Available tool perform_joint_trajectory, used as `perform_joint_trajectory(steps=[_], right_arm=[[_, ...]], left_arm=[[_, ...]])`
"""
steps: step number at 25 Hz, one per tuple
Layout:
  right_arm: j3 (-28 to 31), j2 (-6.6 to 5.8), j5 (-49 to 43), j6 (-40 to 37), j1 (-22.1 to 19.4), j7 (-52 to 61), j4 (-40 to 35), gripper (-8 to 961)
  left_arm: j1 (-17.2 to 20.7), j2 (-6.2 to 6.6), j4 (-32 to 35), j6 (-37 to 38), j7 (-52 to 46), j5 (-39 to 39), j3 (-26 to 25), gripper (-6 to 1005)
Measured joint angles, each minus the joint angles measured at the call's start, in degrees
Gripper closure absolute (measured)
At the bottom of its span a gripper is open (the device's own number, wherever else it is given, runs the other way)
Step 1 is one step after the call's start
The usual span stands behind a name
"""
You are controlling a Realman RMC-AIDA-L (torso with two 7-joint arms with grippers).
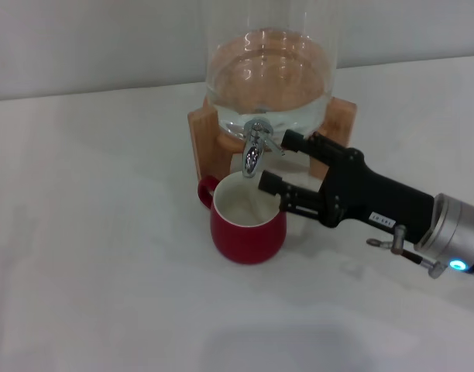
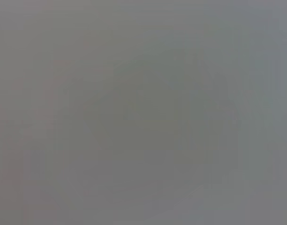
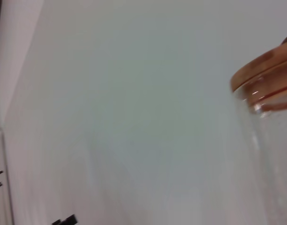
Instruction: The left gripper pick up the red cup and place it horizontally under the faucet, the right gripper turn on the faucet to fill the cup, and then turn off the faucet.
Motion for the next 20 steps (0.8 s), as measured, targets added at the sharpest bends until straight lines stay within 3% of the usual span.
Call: perform_joint_trajectory(steps=[10, 20], right_arm=[[3.8, -0.43, 0.2, -3.3, -0.1, -0.8, 0.0, 100], [3.3, -0.40, -0.6, -8.7, -1.5, -0.6, 0.5, 100]], left_arm=[[0.0, 0.00, 0.0, 0.1, 0.0, 0.4, 0.0, 113], [0.0, 0.00, 0.0, 0.7, 0.0, 0.5, 0.0, 113]])
